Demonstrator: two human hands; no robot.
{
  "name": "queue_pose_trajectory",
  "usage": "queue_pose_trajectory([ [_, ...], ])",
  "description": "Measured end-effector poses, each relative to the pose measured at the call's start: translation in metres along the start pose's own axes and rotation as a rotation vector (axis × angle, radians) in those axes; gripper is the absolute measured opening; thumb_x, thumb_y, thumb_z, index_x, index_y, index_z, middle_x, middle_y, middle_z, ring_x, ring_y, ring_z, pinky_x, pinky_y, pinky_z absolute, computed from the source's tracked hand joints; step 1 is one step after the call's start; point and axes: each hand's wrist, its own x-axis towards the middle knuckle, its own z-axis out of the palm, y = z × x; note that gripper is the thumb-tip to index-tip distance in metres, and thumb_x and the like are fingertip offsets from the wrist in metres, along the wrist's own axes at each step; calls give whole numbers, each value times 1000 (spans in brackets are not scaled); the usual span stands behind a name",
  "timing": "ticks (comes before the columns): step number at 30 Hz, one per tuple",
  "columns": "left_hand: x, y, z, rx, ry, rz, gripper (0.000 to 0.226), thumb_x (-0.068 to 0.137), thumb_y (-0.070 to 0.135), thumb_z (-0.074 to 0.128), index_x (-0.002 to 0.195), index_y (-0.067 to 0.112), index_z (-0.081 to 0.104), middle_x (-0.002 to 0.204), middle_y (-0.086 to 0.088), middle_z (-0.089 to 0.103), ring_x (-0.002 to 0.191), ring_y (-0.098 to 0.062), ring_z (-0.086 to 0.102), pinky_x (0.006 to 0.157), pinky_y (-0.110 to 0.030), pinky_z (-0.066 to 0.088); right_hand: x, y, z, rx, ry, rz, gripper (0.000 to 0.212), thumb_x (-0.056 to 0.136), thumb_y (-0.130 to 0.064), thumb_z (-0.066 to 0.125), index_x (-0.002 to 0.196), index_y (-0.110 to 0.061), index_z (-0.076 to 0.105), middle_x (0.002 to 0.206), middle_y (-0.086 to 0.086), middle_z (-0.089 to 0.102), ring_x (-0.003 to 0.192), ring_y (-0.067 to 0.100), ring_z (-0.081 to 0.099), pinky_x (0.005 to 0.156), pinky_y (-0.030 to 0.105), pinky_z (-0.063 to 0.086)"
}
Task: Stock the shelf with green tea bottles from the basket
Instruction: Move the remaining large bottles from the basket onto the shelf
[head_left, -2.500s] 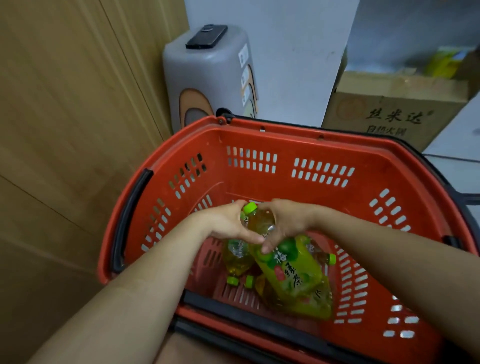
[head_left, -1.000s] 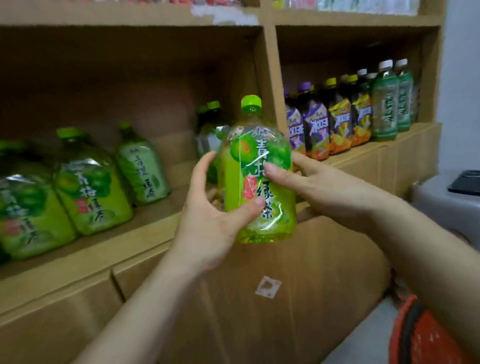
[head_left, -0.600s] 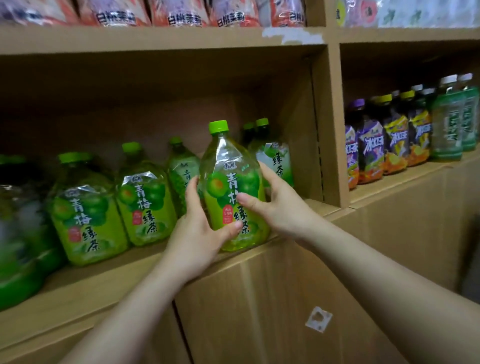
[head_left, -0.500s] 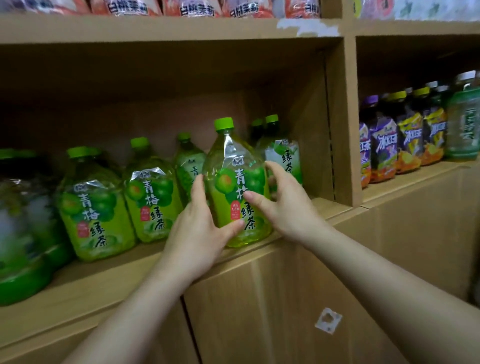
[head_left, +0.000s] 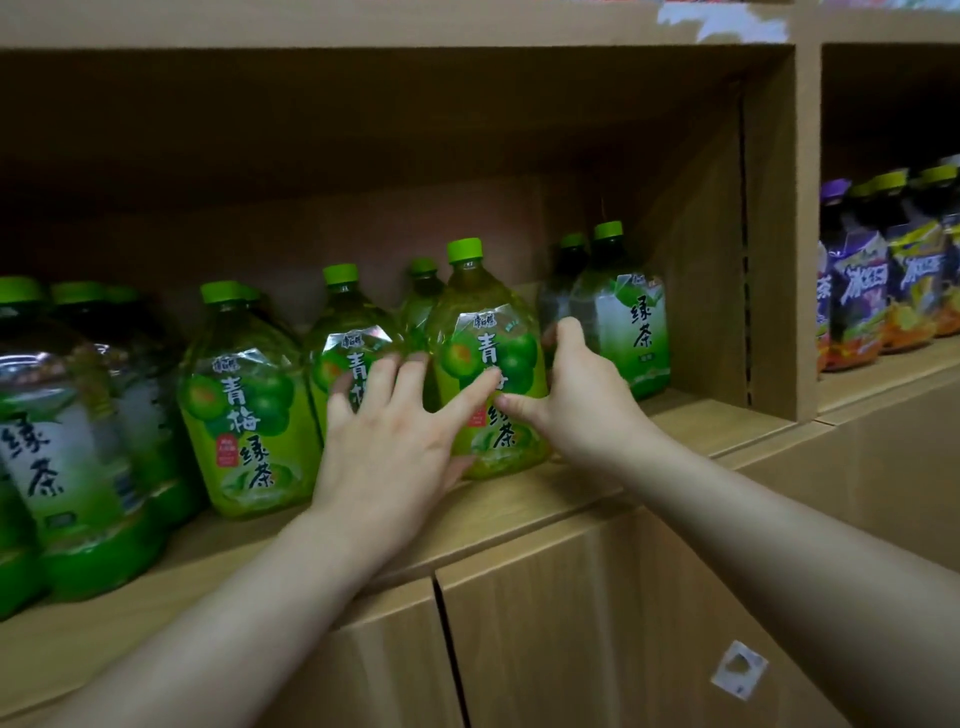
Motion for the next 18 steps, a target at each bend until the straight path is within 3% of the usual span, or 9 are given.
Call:
queue_pose_trajectory([
  [2, -2, -3, 3, -33, -85, -1, 79, 82, 55, 59, 143, 52, 9, 149, -15, 26, 137, -35, 21, 103, -54, 31, 7, -5, 12, -10, 19, 23, 74, 77, -45, 75, 128, -12, 33, 116, 13, 64, 106, 35, 63, 86, 42, 52],
  [4, -5, -8, 7, -52, -144, -1, 73, 89, 46, 51, 144, 49, 3, 154, -12, 11, 140, -34, 8, 106, -50, 31, 16, -7, 21, -2, 25, 45, 79, 74, -46, 77, 131, -13, 32, 116, 12, 65, 106, 35, 63, 86, 43, 53],
  [10, -12, -25, 15, -78, -253, 1, 72, 89, 34, 47, 148, 40, 7, 154, -5, 1, 137, -32, 9, 103, -43, 40, 38, 0, 42, 50, -11, 86, 64, 77, -40, 76, 120, -12, 38, 115, 13, 62, 107, 35, 60, 88, 44, 51],
  [14, -3, -30, 17, 28, -196, 36, 69, 92, 31, 41, 149, 41, 3, 154, -6, 11, 134, -29, 21, 82, -38, 49, 46, 4, 48, 96, -39, 77, 55, 80, -35, 75, 119, -13, 43, 117, 12, 59, 107, 32, 59, 87, 38, 50],
  [16, 0, -34, 20, 107, -107, 96, 64, 90, 26, 42, 147, 42, 19, 146, -10, 34, 123, -28, 40, 63, -35, 49, 48, 5, 46, 85, -44, 63, 54, 79, -35, 75, 118, -13, 44, 116, 14, 59, 105, 33, 59, 82, 36, 48],
  [18, 2, -38, 24, 136, -87, 131, 62, 82, 23, 53, 141, 39, 39, 119, -12, 55, 102, -27, 53, 47, -31, 43, 48, 6, 44, 47, -51, 52, 57, 80, -37, 74, 122, -13, 43, 118, 14, 60, 106, 34, 60, 83, 35, 48],
])
